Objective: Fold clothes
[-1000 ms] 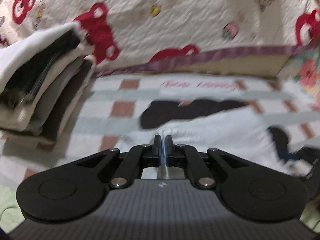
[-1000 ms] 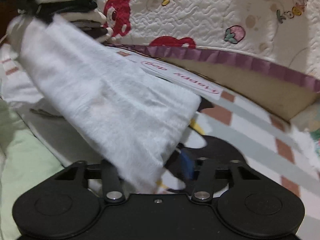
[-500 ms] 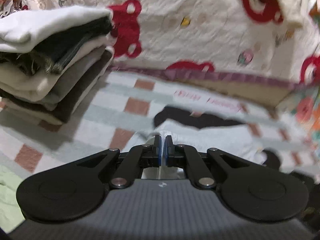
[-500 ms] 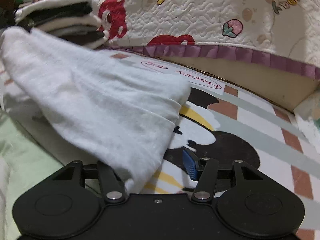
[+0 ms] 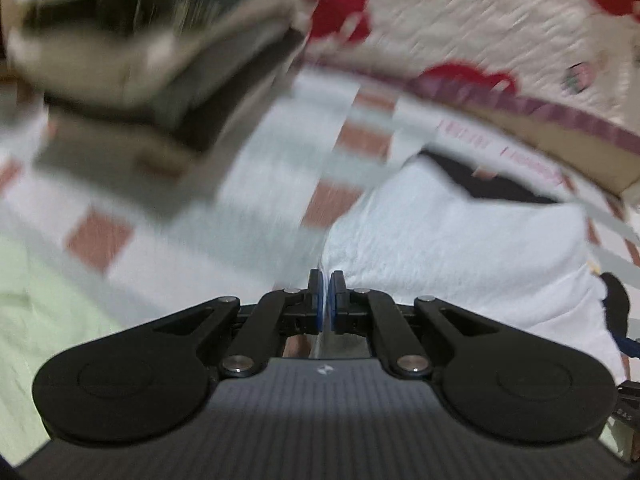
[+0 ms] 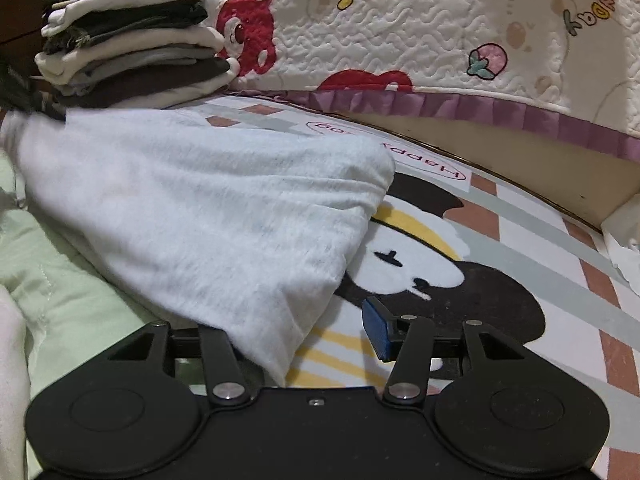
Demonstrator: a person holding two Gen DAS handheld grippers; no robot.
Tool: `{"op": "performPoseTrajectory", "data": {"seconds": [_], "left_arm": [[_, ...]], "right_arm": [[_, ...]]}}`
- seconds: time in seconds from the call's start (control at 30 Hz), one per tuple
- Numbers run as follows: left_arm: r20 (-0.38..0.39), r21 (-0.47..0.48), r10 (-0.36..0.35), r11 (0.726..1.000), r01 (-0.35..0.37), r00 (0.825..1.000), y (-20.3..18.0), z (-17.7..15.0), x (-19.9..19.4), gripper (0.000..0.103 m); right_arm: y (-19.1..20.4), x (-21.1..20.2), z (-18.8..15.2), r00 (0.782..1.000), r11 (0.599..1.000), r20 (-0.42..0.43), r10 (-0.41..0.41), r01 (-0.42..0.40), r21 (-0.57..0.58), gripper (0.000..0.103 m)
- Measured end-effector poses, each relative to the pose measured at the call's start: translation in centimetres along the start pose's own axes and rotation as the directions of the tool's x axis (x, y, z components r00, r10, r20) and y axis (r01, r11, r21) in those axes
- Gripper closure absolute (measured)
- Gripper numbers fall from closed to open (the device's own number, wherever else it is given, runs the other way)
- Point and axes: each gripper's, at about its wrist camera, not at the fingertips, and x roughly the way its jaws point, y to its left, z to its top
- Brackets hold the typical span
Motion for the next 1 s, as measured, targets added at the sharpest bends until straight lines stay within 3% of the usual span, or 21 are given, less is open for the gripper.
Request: {"op": "performPoseTrajectory", "data": {"seconds": [0.03, 0.07, 0.17, 0.27, 0.33, 0.43, 0.53, 0.6, 0.7, 0.73, 0.77, 0.87, 1.0], "left_arm": [[0.002, 0.015, 0.011, 1.0, -0.011, 1.0, -0.3, -0.1, 0.1, 0.1], [0.004, 0.03, 0.022, 0.999, -0.022, 1.0, -0.5, -0.1, 0.1, 0.1], [0.008, 0.065, 0.046, 0.997, -0.046, 0.999, -1.2, -0.5, 0.2, 0.1], [-0.063, 0.061, 0.061, 0.997, -0.057, 0.996, -0.9, -1.1, 1.3, 0.101], [-0.113, 0.088, 0.174, 0.982, -0.164, 0.978, -0.7, -1.4, 2.8, 0.102], [-0.139, 0.046, 0.215, 0.977, -0.21, 0.967, 0.2, -1.5, 3.1, 0.102], [-0.08, -0.034, 0.134, 0.99, -0.137, 0.988, 0.7, -0.7, 1.0, 0.099], [-0.035, -0.028, 0.085, 0.996, -0.086, 0.996, 0.4, 0.1, -0.1, 0.096], [-0.06, 0.002, -0.036, 0.999, 0.036, 0.998, -0.2, 2.0, 0.4, 0.073], [-0.084, 0.04, -0.078, 0.996, 0.081, 0.993, -0.5, 2.7, 1.1, 0.06], [-0.108, 0.076, -0.118, 0.989, 0.126, 0.987, -0.9, 3.3, 1.8, 0.056], [-0.12, 0.15, -0.163, 0.972, 0.18, 0.979, -1.5, 5.1, 3.9, 0.051], [-0.115, 0.145, -0.238, 0.956, 0.253, 0.964, -1.5, 6.5, 7.4, 0.049]], "right_arm": [[0.1, -0.1, 0.0, 1.0, 1.0, 0.002, 0.006, -0.006, 0.004, 0.059], [0.0, -0.2, 0.2, 1.0, 1.0, 0.008, 0.017, -0.018, 0.016, 0.086], [-0.1, -1.2, 0.6, 0.999, 0.999, 0.043, 0.028, -0.03, 0.037, 0.093], [-0.1, -2.4, 1.0, 0.996, 0.999, 0.087, 0.01, -0.015, 0.046, 0.093], [-0.4, -2.1, 0.6, 0.998, 0.997, 0.061, 0.004, -0.009, 0.07, 0.093], [-1.1, -1.8, 0.0, 1.0, 0.99, 0.022, 0.018, -0.021, 0.137, 0.093], [-1.1, -2.3, -0.3, 1.0, 0.991, 0.005, 0.027, -0.028, 0.132, 0.093], [-1.1, -2.6, -0.6, 0.999, 0.992, -0.01, 0.032, -0.031, 0.121, 0.092], [-1.5, -2.8, -0.9, 0.996, 0.988, -0.063, 0.058, -0.048, 0.147, 0.091], [-1.7, -3.2, -0.8, 0.994, 0.986, -0.079, 0.072, -0.059, 0.157, 0.09], [-1.9, -3.6, -0.8, 0.992, 0.984, -0.095, 0.085, -0.069, 0.167, 0.09], [-3.4, -4.9, 0.0, 0.987, 0.968, -0.103, 0.122, -0.095, 0.234, 0.077], [-7.1, -6.5, 1.8, 0.987, 0.916, -0.046, 0.157, -0.127, 0.381, 0.052]]}}
